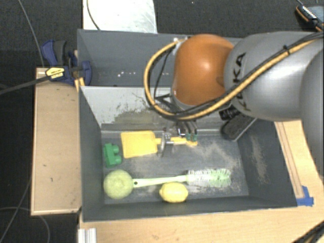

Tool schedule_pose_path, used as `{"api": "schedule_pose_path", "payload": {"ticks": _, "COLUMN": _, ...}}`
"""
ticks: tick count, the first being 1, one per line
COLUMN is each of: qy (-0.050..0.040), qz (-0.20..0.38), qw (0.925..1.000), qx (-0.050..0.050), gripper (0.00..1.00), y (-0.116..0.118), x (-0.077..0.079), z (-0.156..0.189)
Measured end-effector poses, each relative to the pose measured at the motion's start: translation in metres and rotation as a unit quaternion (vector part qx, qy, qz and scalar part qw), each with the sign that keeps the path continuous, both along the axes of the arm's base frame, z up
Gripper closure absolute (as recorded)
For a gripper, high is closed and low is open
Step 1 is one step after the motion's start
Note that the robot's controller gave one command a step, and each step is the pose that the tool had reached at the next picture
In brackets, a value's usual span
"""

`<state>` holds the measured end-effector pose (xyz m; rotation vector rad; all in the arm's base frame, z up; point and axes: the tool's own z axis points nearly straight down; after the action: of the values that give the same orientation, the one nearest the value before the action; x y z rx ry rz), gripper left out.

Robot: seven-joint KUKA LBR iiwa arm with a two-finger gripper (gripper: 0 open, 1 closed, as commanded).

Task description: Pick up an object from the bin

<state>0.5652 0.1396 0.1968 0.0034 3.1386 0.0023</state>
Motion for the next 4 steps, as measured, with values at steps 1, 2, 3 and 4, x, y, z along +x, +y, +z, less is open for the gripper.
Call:
{"api": "schedule_pose_path", "payload": {"ticks": 1, "qy": 0.0034, "qz": -0.001, "qw": 1.0, "qx": -0.001, "gripper": 0.0, "y": -0.0431, "x": 0.0211, "z": -0.1295}}
{"api": "schedule_pose_path", "payload": {"ticks": 2, "qy": -0.0005, "qz": -0.093, "qw": 0.9957, "qx": 0.001, "gripper": 0.0, "y": -0.047, "x": 0.0173, "z": -0.1262}}
{"api": "schedule_pose_path", "payload": {"ticks": 3, "qy": -0.0016, "qz": -0.005, "qw": 1.0, "qx": 0.001, "gripper": 0.0, "y": -0.0417, "x": 0.0232, "z": -0.1257}}
{"api": "schedule_pose_path", "payload": {"ticks": 4, "qy": -0.0005, "qz": -0.09, "qw": 0.9959, "qx": 0.002, "gripper": 0.0, "y": -0.0468, "x": 0.0181, "z": -0.1255}}
